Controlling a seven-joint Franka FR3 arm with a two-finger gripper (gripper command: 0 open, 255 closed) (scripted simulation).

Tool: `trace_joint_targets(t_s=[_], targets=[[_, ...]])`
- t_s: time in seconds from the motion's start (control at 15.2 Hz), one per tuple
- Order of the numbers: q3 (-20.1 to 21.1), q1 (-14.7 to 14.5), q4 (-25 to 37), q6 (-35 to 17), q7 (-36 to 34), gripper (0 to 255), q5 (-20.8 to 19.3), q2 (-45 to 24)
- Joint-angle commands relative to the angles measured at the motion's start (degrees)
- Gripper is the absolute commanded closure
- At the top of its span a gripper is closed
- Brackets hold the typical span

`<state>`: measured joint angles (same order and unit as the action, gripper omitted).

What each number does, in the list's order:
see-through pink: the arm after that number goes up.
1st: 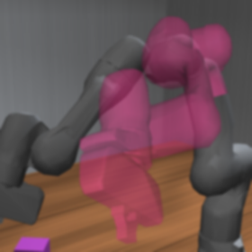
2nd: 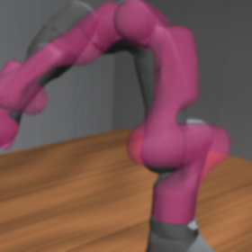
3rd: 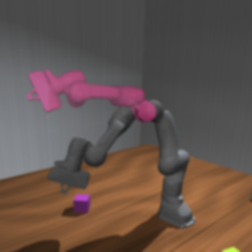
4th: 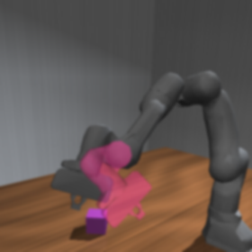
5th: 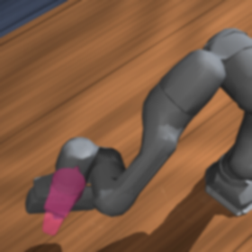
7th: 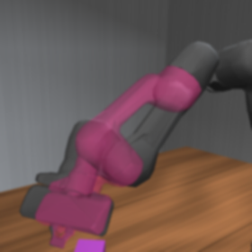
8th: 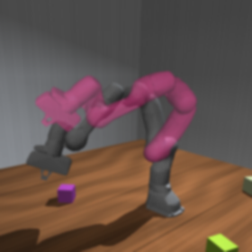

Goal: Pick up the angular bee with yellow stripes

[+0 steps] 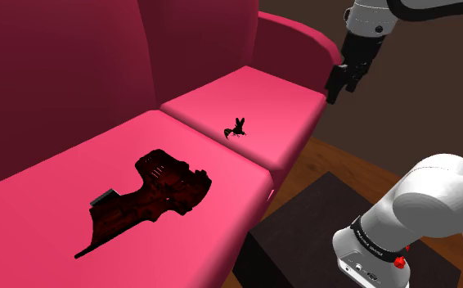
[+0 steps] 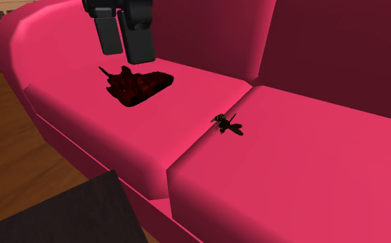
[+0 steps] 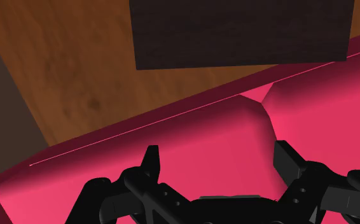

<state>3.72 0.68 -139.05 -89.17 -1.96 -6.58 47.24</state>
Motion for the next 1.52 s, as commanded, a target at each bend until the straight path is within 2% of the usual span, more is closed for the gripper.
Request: trace_joint_targets(t_s=[0.0, 0.4, 0.73, 1.06, 1.45], targets=[[0.0, 0.0, 0.0, 0.0, 0.0, 0, 0.0, 0.0], [-1.0, -1.1, -5.2, -14.5, 0.0, 0, 2.0, -6.5], [-1.5, -2.1, -7.1, -26.6, 0.5, 0, 3.7, -14.3], [-1.9, -3.4, -6.7, -38.2, 1.6, 0, 5.9, -23.9], [-2.2, -5.2, -3.3, -50.5, 4.1, 0, 9.6, -36.7]])
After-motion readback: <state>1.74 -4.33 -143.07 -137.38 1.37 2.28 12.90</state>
